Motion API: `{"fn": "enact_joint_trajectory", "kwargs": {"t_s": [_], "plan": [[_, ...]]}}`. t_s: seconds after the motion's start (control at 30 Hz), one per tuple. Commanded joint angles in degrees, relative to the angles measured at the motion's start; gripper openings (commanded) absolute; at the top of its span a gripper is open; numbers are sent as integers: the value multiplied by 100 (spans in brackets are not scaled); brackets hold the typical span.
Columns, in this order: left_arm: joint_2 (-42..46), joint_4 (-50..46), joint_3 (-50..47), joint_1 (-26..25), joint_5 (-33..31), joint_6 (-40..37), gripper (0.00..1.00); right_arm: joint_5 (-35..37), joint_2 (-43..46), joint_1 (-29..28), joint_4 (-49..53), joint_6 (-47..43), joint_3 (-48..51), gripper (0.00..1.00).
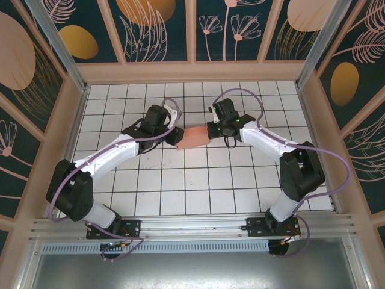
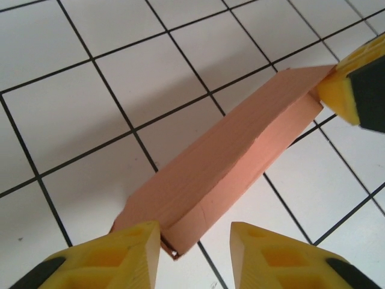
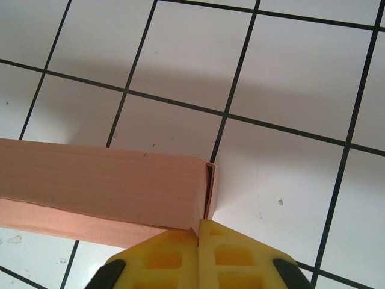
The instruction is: Fold the paper box
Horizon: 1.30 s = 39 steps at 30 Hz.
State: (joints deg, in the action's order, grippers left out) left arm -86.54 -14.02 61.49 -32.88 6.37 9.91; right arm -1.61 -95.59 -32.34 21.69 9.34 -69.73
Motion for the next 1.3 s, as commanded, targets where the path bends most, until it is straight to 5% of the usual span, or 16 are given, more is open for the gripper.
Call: {"fn": "enact_joint_trajectory", "kwargs": {"t_s": [0.0,0.4,0.73,1.27], "plan": [[-110,-454,169,36,-319,-80,32,-52,-135,26,335,-19,-241,0],[-436,-585,436,246,-732,-278,32,-84,-170,17,432,-41,-357,0],[-746,-514,741,269,-428,-380,32,-148,-214,17,467,-56,-403,0],[-1014,-701,957,265,-15,50,3,-140,-258,0,475,-57,-460,0]]}}
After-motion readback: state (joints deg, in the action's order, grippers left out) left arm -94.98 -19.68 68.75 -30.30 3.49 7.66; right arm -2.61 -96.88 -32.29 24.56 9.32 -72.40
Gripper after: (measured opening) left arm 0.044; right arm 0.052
